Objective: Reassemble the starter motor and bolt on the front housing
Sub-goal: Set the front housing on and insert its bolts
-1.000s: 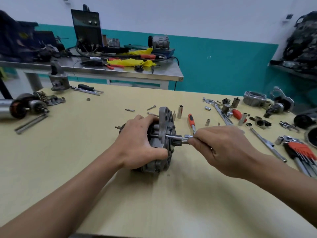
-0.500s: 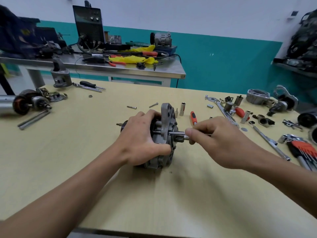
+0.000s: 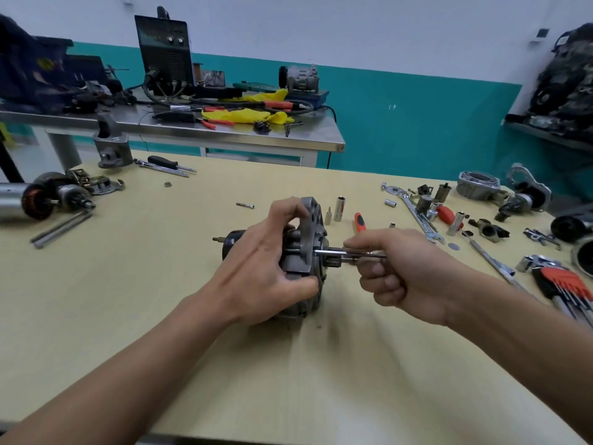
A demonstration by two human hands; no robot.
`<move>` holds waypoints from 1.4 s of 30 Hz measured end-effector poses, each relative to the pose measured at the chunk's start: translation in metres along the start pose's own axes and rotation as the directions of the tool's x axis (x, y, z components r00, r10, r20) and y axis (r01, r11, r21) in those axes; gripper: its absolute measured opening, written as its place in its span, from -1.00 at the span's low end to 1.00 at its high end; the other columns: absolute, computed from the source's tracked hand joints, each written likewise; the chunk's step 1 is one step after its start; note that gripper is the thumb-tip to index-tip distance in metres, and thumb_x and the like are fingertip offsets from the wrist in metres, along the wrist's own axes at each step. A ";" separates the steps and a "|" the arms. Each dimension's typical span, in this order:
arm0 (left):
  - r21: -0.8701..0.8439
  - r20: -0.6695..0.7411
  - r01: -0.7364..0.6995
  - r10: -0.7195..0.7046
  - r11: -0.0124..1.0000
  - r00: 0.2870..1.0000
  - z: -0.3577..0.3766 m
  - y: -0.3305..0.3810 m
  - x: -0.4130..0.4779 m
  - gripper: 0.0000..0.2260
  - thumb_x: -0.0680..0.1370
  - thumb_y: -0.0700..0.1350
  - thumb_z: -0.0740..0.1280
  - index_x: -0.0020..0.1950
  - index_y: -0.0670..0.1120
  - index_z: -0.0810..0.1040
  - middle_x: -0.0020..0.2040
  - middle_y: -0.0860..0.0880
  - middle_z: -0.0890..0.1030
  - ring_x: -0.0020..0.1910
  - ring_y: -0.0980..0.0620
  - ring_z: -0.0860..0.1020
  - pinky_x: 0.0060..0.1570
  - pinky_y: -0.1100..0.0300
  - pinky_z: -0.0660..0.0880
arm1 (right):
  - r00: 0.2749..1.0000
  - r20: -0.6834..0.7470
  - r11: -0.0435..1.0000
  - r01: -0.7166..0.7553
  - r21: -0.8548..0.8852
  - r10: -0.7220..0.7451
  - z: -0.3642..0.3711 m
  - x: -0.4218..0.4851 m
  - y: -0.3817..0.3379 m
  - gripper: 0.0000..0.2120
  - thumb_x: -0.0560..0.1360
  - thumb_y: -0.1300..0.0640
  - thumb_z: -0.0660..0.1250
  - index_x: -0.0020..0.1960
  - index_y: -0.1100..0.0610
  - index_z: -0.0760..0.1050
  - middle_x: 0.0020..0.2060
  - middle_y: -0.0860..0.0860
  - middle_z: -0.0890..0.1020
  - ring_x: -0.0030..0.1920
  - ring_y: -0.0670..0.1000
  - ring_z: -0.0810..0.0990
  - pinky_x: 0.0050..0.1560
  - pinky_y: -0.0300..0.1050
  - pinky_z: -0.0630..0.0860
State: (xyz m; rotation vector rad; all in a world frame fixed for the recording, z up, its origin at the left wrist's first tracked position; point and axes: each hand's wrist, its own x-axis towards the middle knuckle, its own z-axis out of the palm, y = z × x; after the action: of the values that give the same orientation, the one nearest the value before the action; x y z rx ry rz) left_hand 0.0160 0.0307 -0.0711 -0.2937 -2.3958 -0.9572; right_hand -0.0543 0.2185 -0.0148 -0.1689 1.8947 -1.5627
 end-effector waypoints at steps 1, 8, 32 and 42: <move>0.037 0.018 -0.015 0.014 0.999 1.000 0.000 0.001 0.000 -0.46 0.32 -0.01 0.39 0.24 0.20 0.26 -0.08 0.12 0.54 -0.17 0.00 0.51 -0.16 0.03 0.49 | 0.999 -0.035 0.999 0.029 0.022 -0.028 0.002 0.000 0.002 -0.77 0.53 0.11 0.31 -0.28 0.09 0.37 -0.52 -0.03 0.23 -0.56 -0.08 0.12 -0.59 -0.28 0.03; 0.206 0.076 0.009 -0.025 0.978 0.997 0.001 0.002 0.001 -0.59 0.35 0.11 0.25 0.17 0.20 0.60 0.11 0.16 0.50 0.04 0.05 0.39 0.12 0.02 0.40 | 0.960 -0.201 0.975 0.213 0.062 -0.196 0.010 0.002 0.014 -0.79 0.55 0.00 0.30 -0.10 0.11 0.36 -0.58 -0.05 0.19 -0.59 -0.05 0.10 -0.56 -0.24 0.04; 0.222 0.083 0.021 -0.040 0.975 0.996 -0.001 0.007 0.001 -0.58 0.36 0.11 0.23 0.22 0.22 0.53 0.05 0.14 0.51 -0.02 0.03 0.37 0.08 0.07 0.38 | 0.601 0.506 -0.135 0.552 -0.822 -0.619 -0.015 0.006 -0.015 -0.83 0.50 -0.01 0.44 -0.22 0.03 0.69 -0.57 -0.10 0.47 -0.54 -0.05 0.36 -0.50 -0.19 0.23; 0.264 0.074 0.064 -0.086 0.962 0.993 0.000 0.008 0.002 -0.64 0.42 0.17 0.19 0.18 0.26 0.57 0.10 0.11 0.52 0.03 -0.05 0.42 0.08 0.00 0.39 | 0.987 0.120 0.967 -0.075 -0.242 0.106 -0.005 0.014 -0.015 -0.80 0.44 0.16 0.47 -0.30 0.11 0.52 -0.50 -0.06 0.17 -0.54 -0.11 0.07 -0.64 -0.31 0.02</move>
State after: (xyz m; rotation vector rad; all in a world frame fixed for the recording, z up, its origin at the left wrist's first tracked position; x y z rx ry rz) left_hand 0.0179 0.0365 -0.0655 -0.1480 -2.5918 -0.6602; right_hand -0.0723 0.2115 -0.0065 -0.2793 1.9508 -1.2312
